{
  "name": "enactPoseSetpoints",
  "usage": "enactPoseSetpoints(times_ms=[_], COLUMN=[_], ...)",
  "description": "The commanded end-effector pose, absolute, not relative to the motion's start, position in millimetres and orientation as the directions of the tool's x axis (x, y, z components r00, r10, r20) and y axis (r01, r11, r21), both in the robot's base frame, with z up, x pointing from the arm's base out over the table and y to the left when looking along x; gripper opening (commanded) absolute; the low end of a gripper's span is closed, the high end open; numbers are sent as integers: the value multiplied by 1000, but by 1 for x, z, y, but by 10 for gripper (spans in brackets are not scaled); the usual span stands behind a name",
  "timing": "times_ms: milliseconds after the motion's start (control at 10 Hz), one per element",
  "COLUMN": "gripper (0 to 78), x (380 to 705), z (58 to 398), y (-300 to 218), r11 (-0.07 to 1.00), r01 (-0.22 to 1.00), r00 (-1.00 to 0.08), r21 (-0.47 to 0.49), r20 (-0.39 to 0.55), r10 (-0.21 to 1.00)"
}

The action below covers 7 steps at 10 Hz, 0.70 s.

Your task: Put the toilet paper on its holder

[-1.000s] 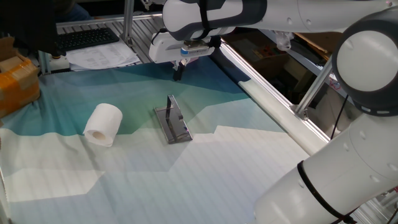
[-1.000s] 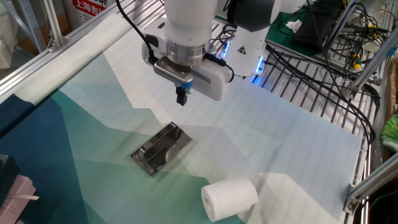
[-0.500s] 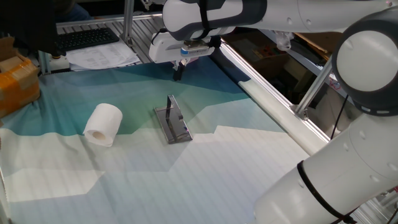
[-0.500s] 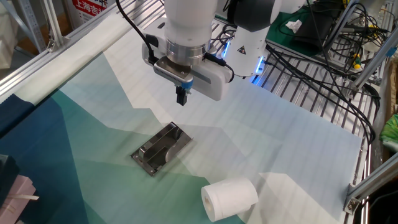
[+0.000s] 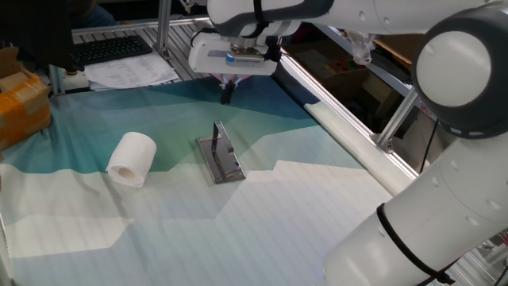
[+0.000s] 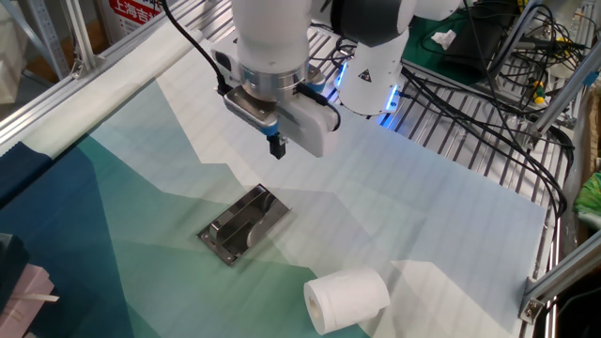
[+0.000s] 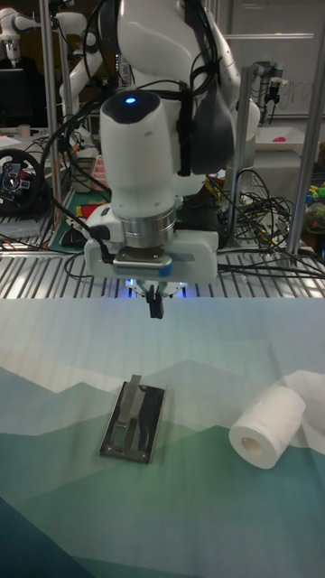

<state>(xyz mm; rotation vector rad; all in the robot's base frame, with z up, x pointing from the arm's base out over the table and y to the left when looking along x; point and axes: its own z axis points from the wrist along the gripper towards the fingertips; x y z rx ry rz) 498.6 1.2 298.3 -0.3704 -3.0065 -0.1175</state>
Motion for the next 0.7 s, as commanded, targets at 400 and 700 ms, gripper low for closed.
enactPoseSetpoints(times_ms=[400,700], gripper=[0,0], x=[498,499], z=[295,290], y=[17,25], r11=[952,950], r01=[297,304], r00=[-948,-946], r21=[75,74], r20=[140,141], r10=[285,292])
